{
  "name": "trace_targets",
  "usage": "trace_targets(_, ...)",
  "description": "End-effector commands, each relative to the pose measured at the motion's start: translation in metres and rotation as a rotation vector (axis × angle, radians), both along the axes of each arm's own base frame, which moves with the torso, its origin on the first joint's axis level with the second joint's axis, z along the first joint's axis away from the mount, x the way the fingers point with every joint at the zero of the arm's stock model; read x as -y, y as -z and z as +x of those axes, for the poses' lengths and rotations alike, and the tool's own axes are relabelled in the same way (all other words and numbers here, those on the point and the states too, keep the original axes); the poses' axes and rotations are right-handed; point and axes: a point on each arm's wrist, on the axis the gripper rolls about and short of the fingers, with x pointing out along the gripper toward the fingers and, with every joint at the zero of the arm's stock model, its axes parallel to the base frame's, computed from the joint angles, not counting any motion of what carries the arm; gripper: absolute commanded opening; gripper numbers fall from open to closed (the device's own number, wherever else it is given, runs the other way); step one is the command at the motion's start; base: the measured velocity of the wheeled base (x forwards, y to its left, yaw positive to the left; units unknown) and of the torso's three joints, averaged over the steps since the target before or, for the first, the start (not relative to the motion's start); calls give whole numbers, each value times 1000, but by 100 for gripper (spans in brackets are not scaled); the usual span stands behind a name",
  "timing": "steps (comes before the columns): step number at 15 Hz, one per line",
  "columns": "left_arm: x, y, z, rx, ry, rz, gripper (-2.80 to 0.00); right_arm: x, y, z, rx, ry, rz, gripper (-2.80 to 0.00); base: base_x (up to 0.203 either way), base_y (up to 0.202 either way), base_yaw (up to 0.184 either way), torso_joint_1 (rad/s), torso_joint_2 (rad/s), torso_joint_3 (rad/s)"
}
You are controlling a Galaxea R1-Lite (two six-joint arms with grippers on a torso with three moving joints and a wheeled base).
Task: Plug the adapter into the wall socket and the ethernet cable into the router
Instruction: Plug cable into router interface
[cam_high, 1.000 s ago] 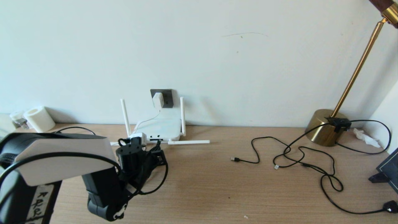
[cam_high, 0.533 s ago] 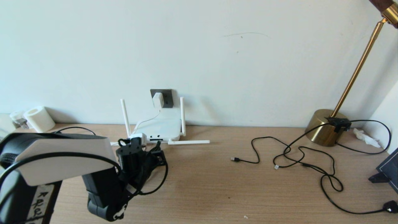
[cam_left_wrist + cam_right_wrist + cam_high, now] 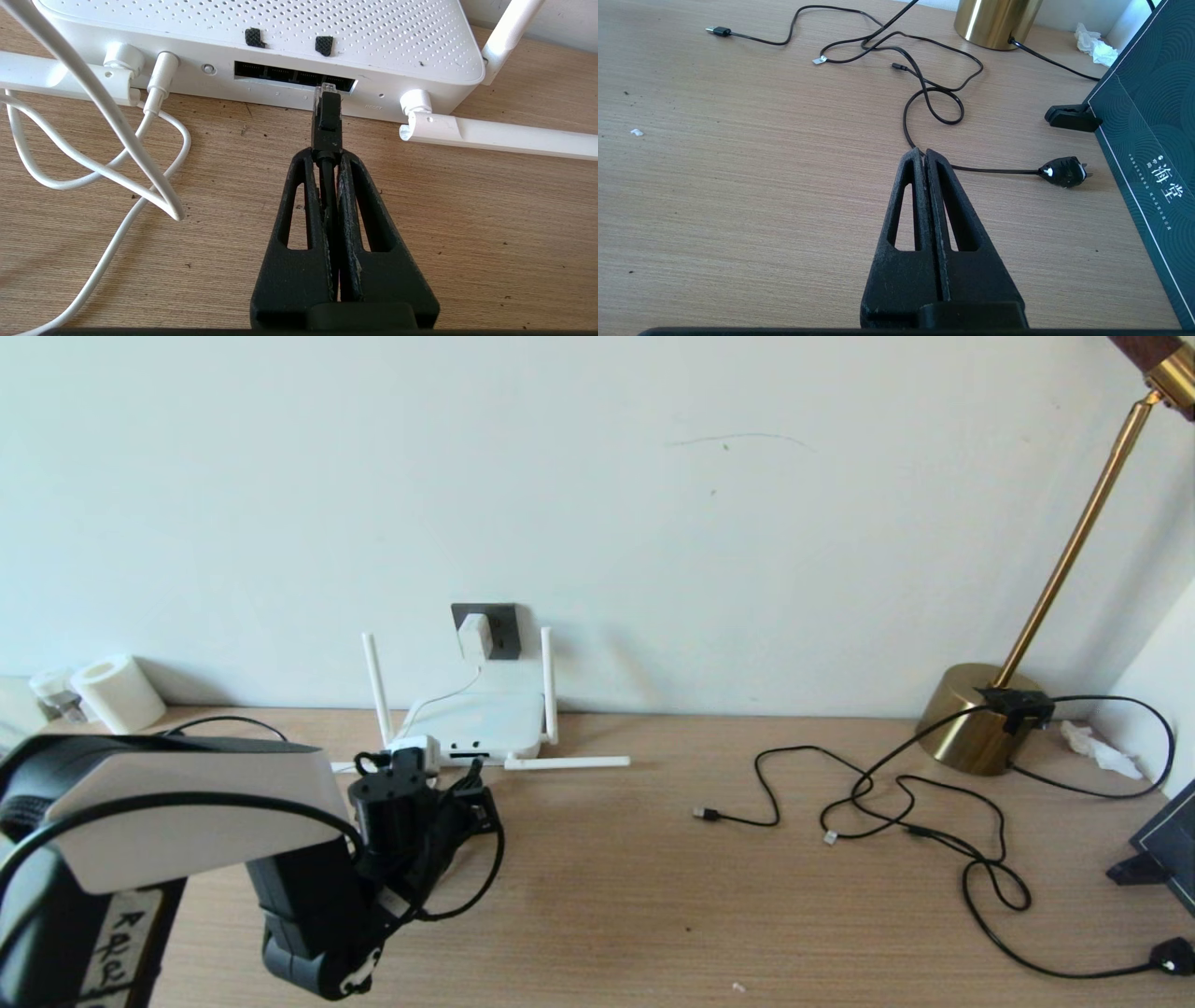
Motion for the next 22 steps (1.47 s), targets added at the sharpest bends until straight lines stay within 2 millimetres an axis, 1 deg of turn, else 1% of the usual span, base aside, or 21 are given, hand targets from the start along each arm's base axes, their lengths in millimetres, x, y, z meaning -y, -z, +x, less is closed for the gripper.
trace_targets(1, 0, -2, 0, 10, -2, -5, -280, 0, 0, 0, -2, -1, -1, -280, 0, 0, 0, 0, 0, 0)
trace_targets(22, -1, -2, 0, 12, -4, -5, -280, 0, 0, 0, -1, -1, -1, -280, 0, 0, 0, 0, 0, 0)
